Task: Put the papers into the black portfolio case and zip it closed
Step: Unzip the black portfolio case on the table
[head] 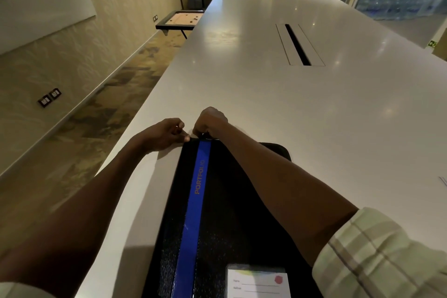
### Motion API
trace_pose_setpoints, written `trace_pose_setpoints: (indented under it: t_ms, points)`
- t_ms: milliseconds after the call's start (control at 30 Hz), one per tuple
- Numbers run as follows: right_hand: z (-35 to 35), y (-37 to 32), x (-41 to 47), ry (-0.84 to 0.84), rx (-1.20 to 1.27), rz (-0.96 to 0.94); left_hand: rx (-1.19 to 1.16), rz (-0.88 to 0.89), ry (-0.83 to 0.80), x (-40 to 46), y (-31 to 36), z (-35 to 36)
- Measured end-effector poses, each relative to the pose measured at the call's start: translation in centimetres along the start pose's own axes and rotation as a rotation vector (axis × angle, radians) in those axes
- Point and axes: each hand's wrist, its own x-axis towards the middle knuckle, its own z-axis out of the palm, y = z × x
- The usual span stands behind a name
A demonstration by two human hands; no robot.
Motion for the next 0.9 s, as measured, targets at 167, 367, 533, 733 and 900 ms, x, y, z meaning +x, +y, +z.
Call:
trace_pose_setpoints:
  t_ms: [167,367,533,733,900]
  points:
    - [-1.0,-0.3,1.1,-0.223,0.047,0.151,-0.132,-0.006,0.007,0.0,-0.1,0.1]
    - [-1.4,-0.7,1.0,-0.381,-0.157,0.104,-0.228,0.021,-0.018,0.2,-0.5,0.3]
    - [-2.7,-0.3,1.3,-0.492,-0.314,0.130,-0.231,0.026,-0.056,0.3,-0.6,0.4]
    - [-3.6,1.2,1.6,-0.504,-0.404,0.189,-0.241,0.017,-0.050,0.7,-0.7,0.3]
    - [-4.5,2.6,1.6,-0.503,-0.432,0.230,-0.258,0.028,-0.033,0.6,-0.7,0.3]
